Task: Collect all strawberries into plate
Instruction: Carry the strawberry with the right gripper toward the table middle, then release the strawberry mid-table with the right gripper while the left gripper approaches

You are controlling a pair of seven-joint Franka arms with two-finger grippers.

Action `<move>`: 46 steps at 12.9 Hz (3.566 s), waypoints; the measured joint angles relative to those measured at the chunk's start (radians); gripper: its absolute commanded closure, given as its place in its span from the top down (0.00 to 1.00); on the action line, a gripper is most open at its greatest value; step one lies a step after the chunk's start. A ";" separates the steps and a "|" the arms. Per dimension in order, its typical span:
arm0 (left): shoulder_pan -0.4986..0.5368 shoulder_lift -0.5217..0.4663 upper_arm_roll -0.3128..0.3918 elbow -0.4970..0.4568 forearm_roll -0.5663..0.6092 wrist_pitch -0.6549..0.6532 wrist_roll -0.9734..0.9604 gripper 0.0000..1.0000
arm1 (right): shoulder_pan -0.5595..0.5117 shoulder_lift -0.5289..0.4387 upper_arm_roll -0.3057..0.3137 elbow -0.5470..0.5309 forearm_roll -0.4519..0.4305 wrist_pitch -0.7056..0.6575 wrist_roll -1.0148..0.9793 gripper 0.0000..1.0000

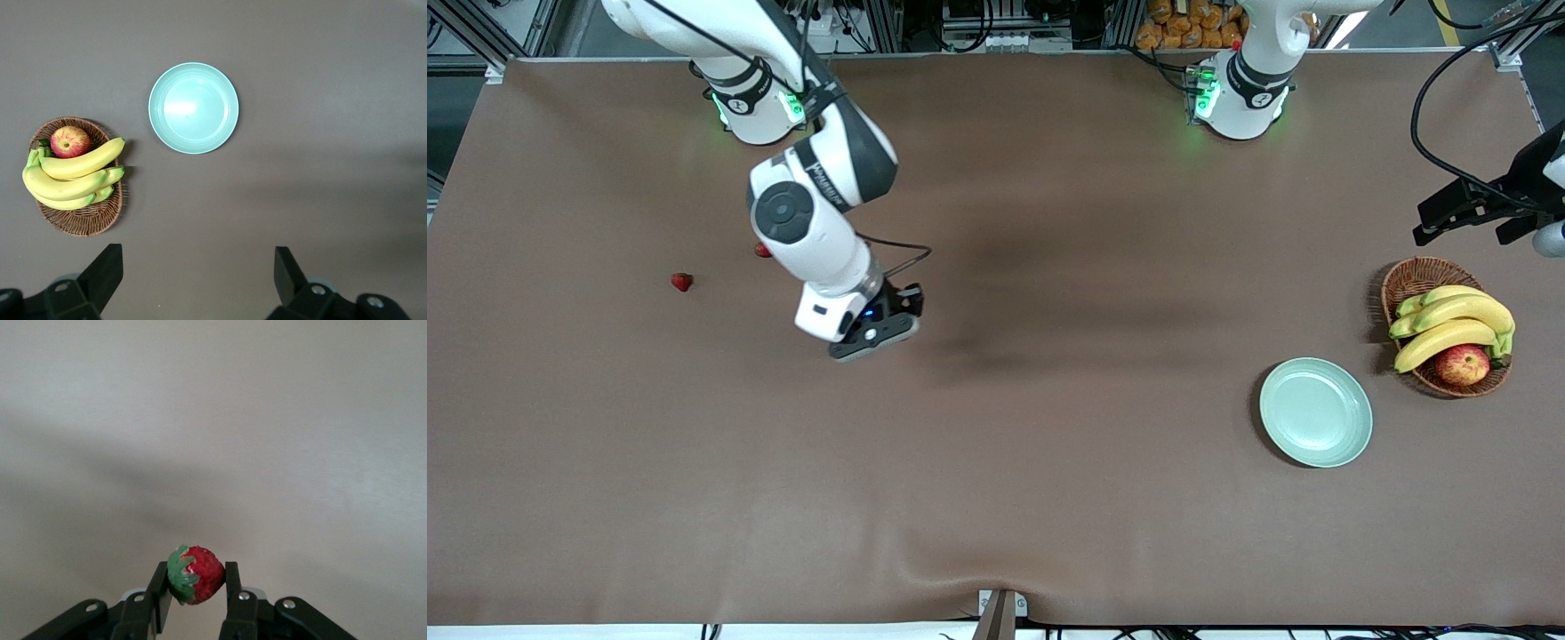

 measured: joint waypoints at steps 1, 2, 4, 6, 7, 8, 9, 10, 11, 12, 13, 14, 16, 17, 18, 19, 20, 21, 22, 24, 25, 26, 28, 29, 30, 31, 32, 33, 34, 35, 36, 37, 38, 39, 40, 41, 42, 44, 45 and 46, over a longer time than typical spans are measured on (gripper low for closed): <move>0.000 0.000 0.000 0.000 0.000 0.000 0.000 1.00 | 0.024 0.011 0.000 0.010 0.015 0.000 0.001 0.00; 0.000 0.000 0.000 0.000 0.000 0.000 0.000 1.00 | 0.049 0.026 0.000 0.019 0.023 0.000 0.002 0.00; 0.000 0.000 0.000 0.000 0.000 0.000 0.000 1.00 | 0.098 0.059 0.000 0.042 0.025 0.005 0.008 0.00; 0.000 0.005 0.000 0.000 0.000 0.000 0.000 1.00 | 0.138 0.094 0.000 0.072 0.026 0.008 0.014 0.00; 0.000 0.007 0.000 0.000 0.000 0.000 0.000 1.00 | 0.155 0.111 0.000 0.087 0.026 0.011 0.014 0.00; 0.000 0.008 0.000 0.000 0.000 0.000 0.000 1.00 | 0.173 0.128 -0.001 0.101 0.026 0.021 0.014 0.00; 0.000 0.008 0.000 0.000 0.000 0.000 0.000 1.00 | 0.193 0.147 -0.001 0.113 0.026 0.043 0.016 0.00; 0.000 0.009 0.000 0.000 0.000 0.000 0.000 1.00 | 0.210 0.164 -0.001 0.119 0.026 0.071 0.022 0.00; 0.000 0.009 0.000 0.000 0.000 0.000 0.000 1.00 | 0.225 0.182 -0.001 0.121 0.026 0.099 0.027 0.00; 0.000 0.009 0.000 0.000 -0.001 0.000 0.000 1.00 | 0.238 0.201 -0.001 0.125 0.026 0.121 0.029 0.00; 0.000 0.009 0.000 0.000 -0.001 0.000 0.000 1.00 | 0.249 0.224 -0.001 0.134 0.026 0.137 0.031 0.00; 0.000 0.010 0.001 0.000 -0.002 0.000 0.000 1.00 | 0.258 0.249 -0.001 0.150 0.026 0.149 0.031 0.01; 0.001 0.010 0.002 0.000 -0.003 0.000 0.000 1.00 | 0.268 0.307 -0.001 0.193 0.025 0.185 0.031 0.01; 0.001 0.011 0.003 0.000 -0.003 0.000 0.000 1.00 | 0.272 0.336 -0.002 0.210 0.025 0.212 0.031 0.05; 0.001 0.011 0.003 0.000 -0.003 0.000 0.000 1.00 | 0.275 0.363 -0.003 0.221 0.025 0.238 0.031 0.09; 0.001 0.012 0.003 0.000 -0.003 0.000 0.000 1.00 | 0.276 0.388 -0.003 0.232 0.025 0.260 0.031 0.13; 0.001 0.013 0.003 0.000 -0.003 0.000 0.000 1.00 | 0.276 0.408 -0.004 0.246 0.024 0.270 0.031 0.28; 0.001 0.013 0.003 0.000 -0.003 0.000 0.000 1.00 | 0.278 0.427 -0.004 0.263 0.024 0.275 0.031 0.64; 0.001 0.013 0.003 0.000 -0.003 0.000 0.000 1.00 | 0.280 0.442 -0.004 0.281 0.024 0.277 0.031 1.00; 0.001 0.014 0.003 0.000 -0.003 0.000 0.000 1.00 | 0.282 0.451 -0.007 0.301 0.024 0.277 0.031 1.00; 0.001 0.014 0.003 0.000 -0.003 0.000 0.000 1.00 | 0.282 0.450 -0.010 0.310 0.024 0.276 0.031 1.00; 0.001 0.014 0.003 0.000 -0.003 0.000 0.000 1.00 | 0.282 0.448 -0.017 0.322 0.024 0.275 0.031 1.00; 0.001 0.015 0.003 0.000 -0.003 0.000 0.000 1.00 | 0.278 0.427 -0.045 0.335 0.025 0.250 0.032 1.00; 0.001 0.015 0.003 0.000 -0.003 0.000 0.000 1.00 | 0.267 0.405 -0.056 0.340 0.025 0.204 0.033 1.00; 0.001 0.016 0.003 0.000 -0.010 0.000 0.000 1.00 | 0.248 0.379 -0.063 0.342 0.025 0.154 0.033 1.00; 0.001 0.020 0.003 0.000 -0.030 0.000 0.000 1.00 | 0.221 0.351 -0.067 0.342 0.025 0.104 0.033 1.00; -0.001 0.026 0.003 0.000 -0.047 0.000 0.000 1.00 | 0.187 0.321 -0.069 0.342 0.025 0.051 0.033 1.00; -0.004 0.035 0.001 0.000 -0.057 0.001 -0.001 1.00 | 0.147 0.290 -0.071 0.339 0.025 0.001 0.032 1.00; -0.007 0.045 -0.002 0.000 -0.068 0.004 -0.004 1.00 | 0.109 0.262 -0.072 0.333 0.025 -0.037 0.031 1.00; -0.010 0.058 -0.004 0.000 -0.092 0.007 -0.006 1.00 | 0.071 0.233 -0.072 0.321 0.025 -0.069 0.030 1.00; -0.011 0.073 -0.004 0.000 -0.115 0.010 -0.006 1.00 | 0.038 0.205 -0.073 0.304 0.024 -0.095 0.030 1.00; -0.014 0.088 -0.004 0.000 -0.125 0.012 -0.006 1.00 | 0.007 0.177 -0.073 0.286 0.022 -0.125 0.030 1.00; -0.026 0.103 -0.005 0.000 -0.128 0.022 -0.006 1.00 | -0.023 0.148 -0.074 0.268 0.012 -0.165 0.029 1.00; -0.048 0.118 -0.005 0.000 -0.128 0.040 -0.007 1.00 | -0.054 0.117 -0.074 0.251 -0.016 -0.211 0.029 1.00; -0.075 0.132 -0.006 0.000 -0.128 0.058 -0.017 1.00 | -0.084 0.086 -0.075 0.235 -0.047 -0.250 0.029 1.00; -0.100 0.147 -0.007 0.000 -0.128 0.072 -0.036 1.00 | -0.115 0.054 -0.076 0.215 -0.068 -0.283 0.028 1.00; -0.124 0.166 -0.007 0.000 -0.128 0.088 -0.053 1.00 | -0.145 0.019 -0.079 0.188 -0.083 -0.311 0.028 1.00; -0.167 0.209 -0.007 -0.001 -0.128 0.126 -0.089 1.00 | -0.196 -0.048 -0.104 0.109 -0.098 -0.335 -0.008 1.00; -0.191 0.230 -0.007 -0.001 -0.123 0.148 -0.104 1.00 | -0.223 -0.076 -0.122 0.065 -0.099 -0.338 -0.045 1.00; -0.220 0.250 -0.008 -0.001 -0.110 0.163 -0.132 1.00 | -0.261 -0.098 -0.134 0.026 -0.099 -0.338 -0.085 1.00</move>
